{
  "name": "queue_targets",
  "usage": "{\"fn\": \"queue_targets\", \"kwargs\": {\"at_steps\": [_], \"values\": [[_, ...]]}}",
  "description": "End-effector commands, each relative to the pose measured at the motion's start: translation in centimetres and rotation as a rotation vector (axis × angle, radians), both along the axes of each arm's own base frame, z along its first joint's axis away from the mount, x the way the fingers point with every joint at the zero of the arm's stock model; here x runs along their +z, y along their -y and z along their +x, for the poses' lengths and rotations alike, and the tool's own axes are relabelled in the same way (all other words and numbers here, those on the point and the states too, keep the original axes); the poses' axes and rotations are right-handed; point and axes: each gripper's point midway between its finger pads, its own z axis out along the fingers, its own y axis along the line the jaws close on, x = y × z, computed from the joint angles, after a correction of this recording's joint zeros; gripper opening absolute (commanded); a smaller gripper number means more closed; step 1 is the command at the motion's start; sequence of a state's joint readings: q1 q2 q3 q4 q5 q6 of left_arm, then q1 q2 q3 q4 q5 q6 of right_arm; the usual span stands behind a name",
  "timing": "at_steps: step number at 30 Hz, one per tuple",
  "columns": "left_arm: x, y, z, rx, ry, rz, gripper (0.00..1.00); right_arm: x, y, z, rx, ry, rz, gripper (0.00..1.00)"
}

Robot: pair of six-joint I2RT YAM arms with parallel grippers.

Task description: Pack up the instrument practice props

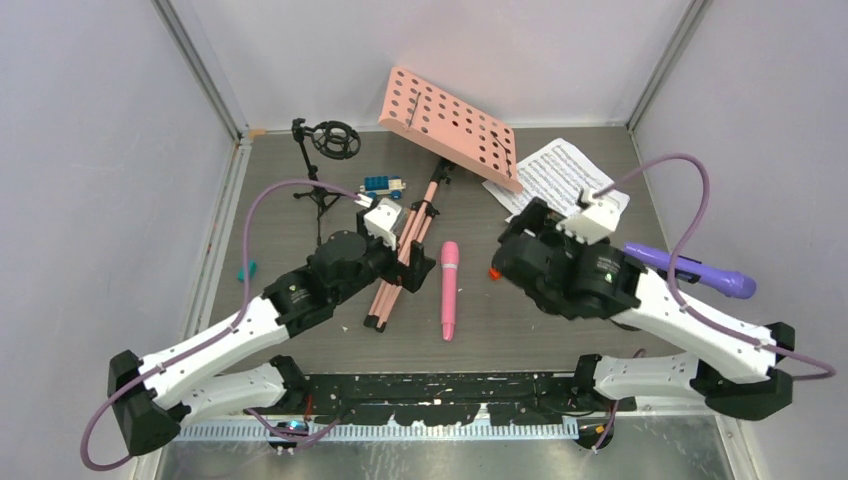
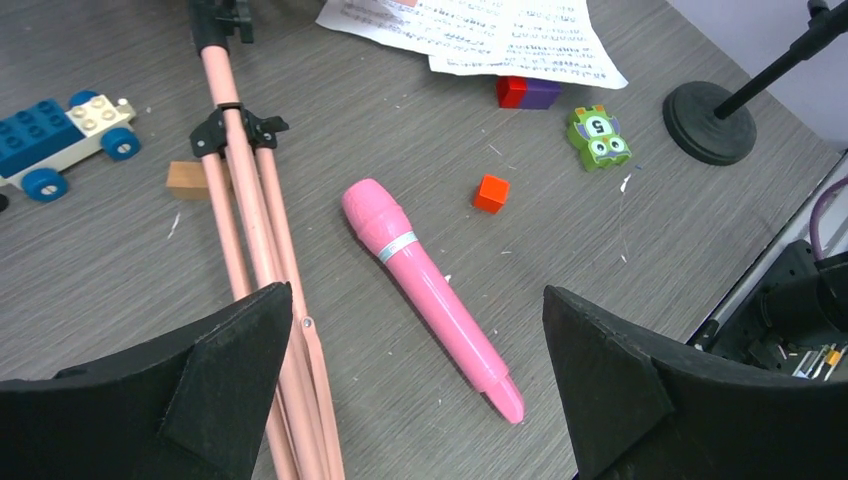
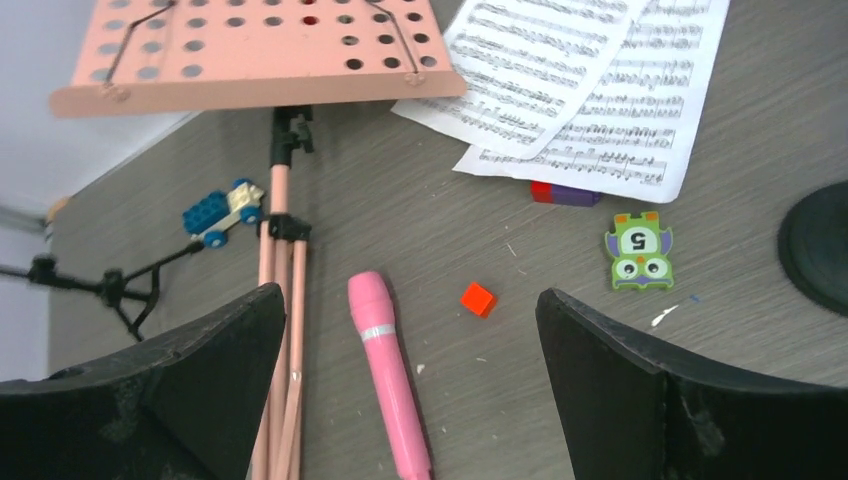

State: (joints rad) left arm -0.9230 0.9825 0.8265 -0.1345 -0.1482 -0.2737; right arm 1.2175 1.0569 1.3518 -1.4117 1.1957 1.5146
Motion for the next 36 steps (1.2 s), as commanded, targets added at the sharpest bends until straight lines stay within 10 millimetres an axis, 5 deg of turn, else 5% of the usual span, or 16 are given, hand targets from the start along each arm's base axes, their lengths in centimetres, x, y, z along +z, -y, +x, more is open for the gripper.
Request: {"fn": "queue_targets", "kwargs": {"at_steps": [1,5,8,12,18,23,28,32,36], "values": [[0.8,-2.0,-0.4,0.044,0.039,-0.002,0.97,-1.2,-2.0,5.1,0.051,-0.076,0.044,1.0],[0.5,-3.2,-1.0,0.067,0.035,-0.005,0.97,-4.9,0.3,10.2,0.009,-0.177,0.123,1.0],[0.6,-3.7,-1.2,0.07,0.041,-0.003,0.98,-5.4,1.4,11.2,0.014,-0.201,0.236,1.0],[0.1,-4.1,-1.0,0.081,0.044,0.026,0.98,-4.5,2.1,10.1,0.01,-0.154,0.361,1.0],[-0.5,-3.1,-0.7,0.062,0.03,0.04,0.98,-7.1,4.1,7.6,-0.107,-0.199,0.543,1.0],[-0.8,-2.6,-0.6,0.051,0.019,0.044,0.98,-7.0,6.8,4.8,-0.243,-0.1,0.643,1.0],[-0.9,-2.3,-0.6,0.046,0.008,0.034,0.98,-6.5,8.6,3.2,-0.312,-0.054,0.649,1.0],[-1.1,-2.2,-0.7,0.042,-0.004,0.033,0.98,-8.2,8.9,2.7,-0.361,-0.08,0.67,1.0],[-1.0,-2.4,-0.8,0.046,-0.006,0.03,0.98,-9.4,11.4,1.5,-0.473,-0.031,0.639,1.0]]}}
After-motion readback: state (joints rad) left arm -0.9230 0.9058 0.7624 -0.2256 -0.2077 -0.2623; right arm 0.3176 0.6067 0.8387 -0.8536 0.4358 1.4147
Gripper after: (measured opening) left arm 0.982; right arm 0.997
